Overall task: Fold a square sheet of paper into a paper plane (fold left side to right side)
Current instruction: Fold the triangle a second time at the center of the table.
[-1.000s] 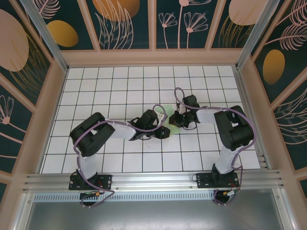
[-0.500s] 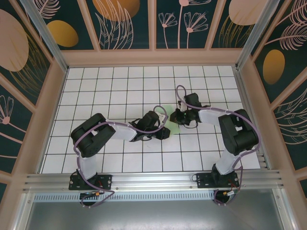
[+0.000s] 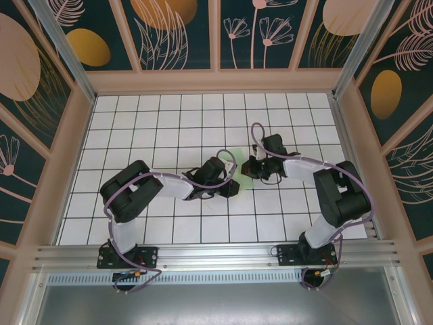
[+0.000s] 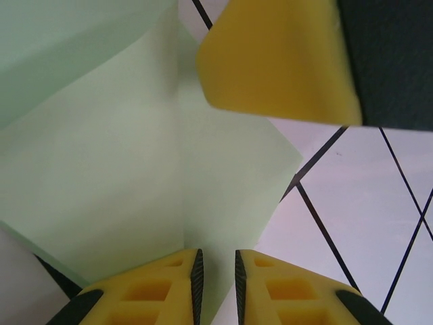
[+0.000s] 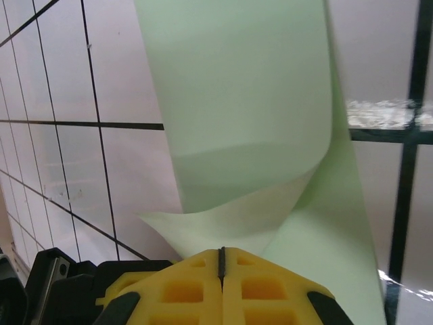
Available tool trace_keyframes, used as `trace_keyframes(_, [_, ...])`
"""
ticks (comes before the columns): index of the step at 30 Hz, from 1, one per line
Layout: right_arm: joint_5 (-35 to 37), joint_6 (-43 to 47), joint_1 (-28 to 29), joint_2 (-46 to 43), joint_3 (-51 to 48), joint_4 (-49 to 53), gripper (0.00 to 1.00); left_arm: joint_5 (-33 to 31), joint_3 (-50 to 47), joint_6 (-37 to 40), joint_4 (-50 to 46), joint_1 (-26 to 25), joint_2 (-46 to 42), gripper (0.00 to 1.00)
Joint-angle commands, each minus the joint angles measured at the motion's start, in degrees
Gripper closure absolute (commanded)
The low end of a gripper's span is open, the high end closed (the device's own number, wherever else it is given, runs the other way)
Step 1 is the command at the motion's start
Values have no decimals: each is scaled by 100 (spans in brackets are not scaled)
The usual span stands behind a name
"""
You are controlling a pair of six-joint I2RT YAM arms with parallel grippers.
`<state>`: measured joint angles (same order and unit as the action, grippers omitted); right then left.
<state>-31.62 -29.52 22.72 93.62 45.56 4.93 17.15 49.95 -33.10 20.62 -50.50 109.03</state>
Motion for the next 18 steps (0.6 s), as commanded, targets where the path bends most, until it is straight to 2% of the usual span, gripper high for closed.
trace_keyframes(1, [-187, -124, 114, 159, -21, -181, 96, 17, -48, 23, -684, -139, 355, 77])
trace_keyframes(9, [-47, -143, 268, 530, 84, -220, 96, -55, -45, 49, -757, -139, 361, 78])
trace_keyframes(18, [576, 168, 312, 888, 313, 190, 95, -95, -60, 155, -902, -140, 385, 79])
